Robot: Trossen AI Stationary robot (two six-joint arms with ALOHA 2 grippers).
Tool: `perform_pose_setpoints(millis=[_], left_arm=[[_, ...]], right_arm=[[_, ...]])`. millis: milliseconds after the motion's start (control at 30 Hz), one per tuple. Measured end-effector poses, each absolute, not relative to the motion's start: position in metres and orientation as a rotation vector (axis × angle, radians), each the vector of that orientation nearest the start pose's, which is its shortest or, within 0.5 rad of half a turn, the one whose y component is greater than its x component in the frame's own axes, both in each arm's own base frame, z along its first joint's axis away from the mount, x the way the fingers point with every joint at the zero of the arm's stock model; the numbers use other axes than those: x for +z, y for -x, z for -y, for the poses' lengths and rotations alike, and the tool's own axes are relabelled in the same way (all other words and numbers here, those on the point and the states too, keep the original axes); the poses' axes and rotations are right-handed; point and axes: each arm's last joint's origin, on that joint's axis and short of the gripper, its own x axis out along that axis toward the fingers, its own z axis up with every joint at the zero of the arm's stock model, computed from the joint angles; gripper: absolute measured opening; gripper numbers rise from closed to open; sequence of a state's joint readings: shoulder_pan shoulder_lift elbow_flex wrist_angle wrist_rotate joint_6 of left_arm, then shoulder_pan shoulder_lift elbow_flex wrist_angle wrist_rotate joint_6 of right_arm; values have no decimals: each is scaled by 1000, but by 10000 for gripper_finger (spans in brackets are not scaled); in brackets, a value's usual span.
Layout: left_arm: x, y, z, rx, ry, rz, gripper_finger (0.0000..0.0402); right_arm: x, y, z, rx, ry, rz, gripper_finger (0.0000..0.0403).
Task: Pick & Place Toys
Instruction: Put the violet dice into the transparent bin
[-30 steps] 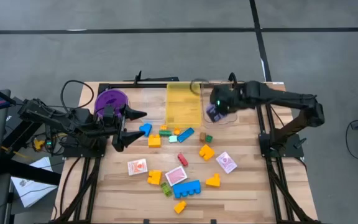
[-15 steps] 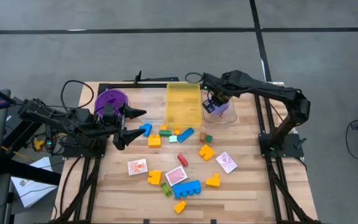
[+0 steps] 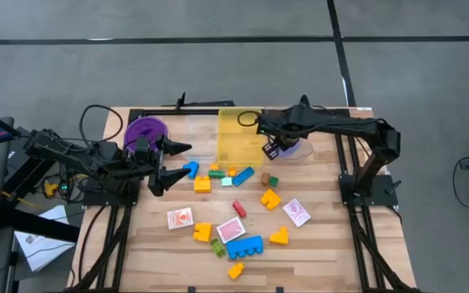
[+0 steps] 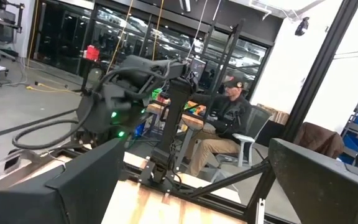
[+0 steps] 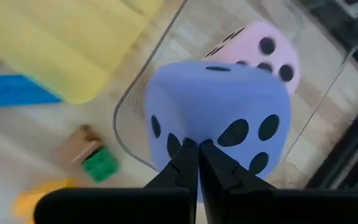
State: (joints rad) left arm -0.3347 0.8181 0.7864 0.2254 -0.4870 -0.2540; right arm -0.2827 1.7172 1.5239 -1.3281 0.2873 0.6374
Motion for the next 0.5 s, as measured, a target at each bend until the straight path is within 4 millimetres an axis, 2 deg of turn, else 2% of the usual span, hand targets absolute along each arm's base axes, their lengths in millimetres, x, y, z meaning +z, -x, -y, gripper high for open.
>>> perform_pose_setpoints(millis=[133, 267, 500], left_arm=[[366, -172, 46, 126, 349, 197, 398], [366, -172, 46, 126, 350, 197, 398], [366, -172, 46, 124, 372, 199, 398]], right_arm=[[268, -297, 95, -972, -461, -1368, 2], [254, -298, 89, -948, -472, -1382, 2], [245, -303, 79, -918, -517, -1351, 2]])
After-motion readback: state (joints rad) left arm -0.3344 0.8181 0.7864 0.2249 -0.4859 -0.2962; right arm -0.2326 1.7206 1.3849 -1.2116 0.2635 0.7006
